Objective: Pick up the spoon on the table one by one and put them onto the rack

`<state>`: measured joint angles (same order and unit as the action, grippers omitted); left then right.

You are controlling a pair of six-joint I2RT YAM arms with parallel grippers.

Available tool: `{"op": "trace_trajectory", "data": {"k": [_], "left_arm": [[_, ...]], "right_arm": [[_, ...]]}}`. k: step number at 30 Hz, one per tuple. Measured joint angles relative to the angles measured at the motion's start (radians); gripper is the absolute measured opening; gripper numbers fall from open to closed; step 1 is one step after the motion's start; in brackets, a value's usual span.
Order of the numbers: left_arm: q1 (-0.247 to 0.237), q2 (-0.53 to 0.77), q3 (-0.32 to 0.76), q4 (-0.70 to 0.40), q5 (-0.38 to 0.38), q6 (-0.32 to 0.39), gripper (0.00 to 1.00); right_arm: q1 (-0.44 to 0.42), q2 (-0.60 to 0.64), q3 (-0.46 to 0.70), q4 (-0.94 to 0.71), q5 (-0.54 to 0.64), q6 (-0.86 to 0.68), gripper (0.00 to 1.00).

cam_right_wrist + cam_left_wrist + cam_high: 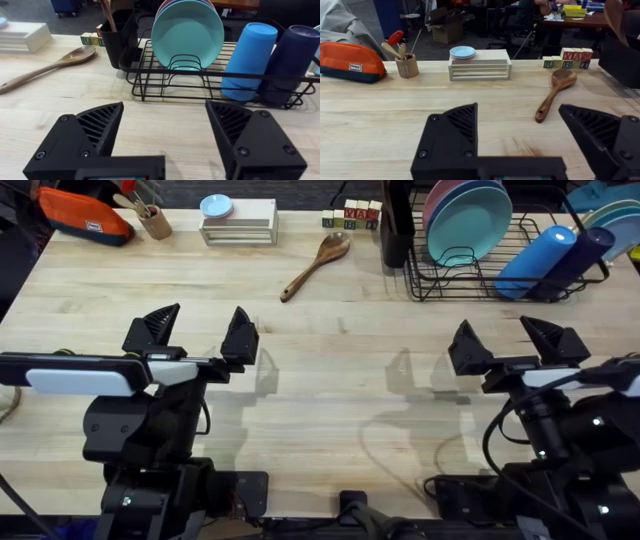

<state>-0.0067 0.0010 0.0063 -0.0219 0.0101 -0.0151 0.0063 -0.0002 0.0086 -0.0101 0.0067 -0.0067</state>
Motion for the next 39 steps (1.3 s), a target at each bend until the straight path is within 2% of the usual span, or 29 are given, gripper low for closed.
{"op": "trace_trajectory", "data": {"k": [19, 21, 24, 27, 30, 34, 39], "left_arm": [[0.000, 0.000, 0.000, -0.002, -0.010, 0.000, 0.993], [0.000, 0.000, 0.003, -0.028, -0.009, -0.004, 0.993], [0.000, 0.001, 0.033, -0.127, -0.009, -0.025, 0.993], [0.000, 0.007, 0.137, -0.312, -0.009, -0.039, 0.994], [0.000, 0.040, 0.264, -0.443, -0.008, -0.046, 0.993], [0.000, 0.143, 0.455, -0.568, -0.005, -0.048, 0.993], [0.000, 0.347, 0.685, -0.697, 0.021, -0.050, 0.993]], "right_arm": [[0.000, 0.000, 0.001, -0.009, -0.001, 0.000, 0.995], [0.000, 0.000, 0.002, -0.011, -0.005, 0.000, 0.995], [0.000, 0.000, 0.024, -0.052, -0.017, 0.004, 0.995], [0.000, 0.001, 0.084, -0.182, -0.033, 0.009, 0.994], [0.000, 0.032, 0.181, -0.302, -0.044, 0.011, 0.994], [0.000, 0.112, 0.348, -0.404, -0.053, 0.012, 0.994], [0.000, 0.279, 0.564, -0.512, -0.054, 0.012, 0.994]]}}
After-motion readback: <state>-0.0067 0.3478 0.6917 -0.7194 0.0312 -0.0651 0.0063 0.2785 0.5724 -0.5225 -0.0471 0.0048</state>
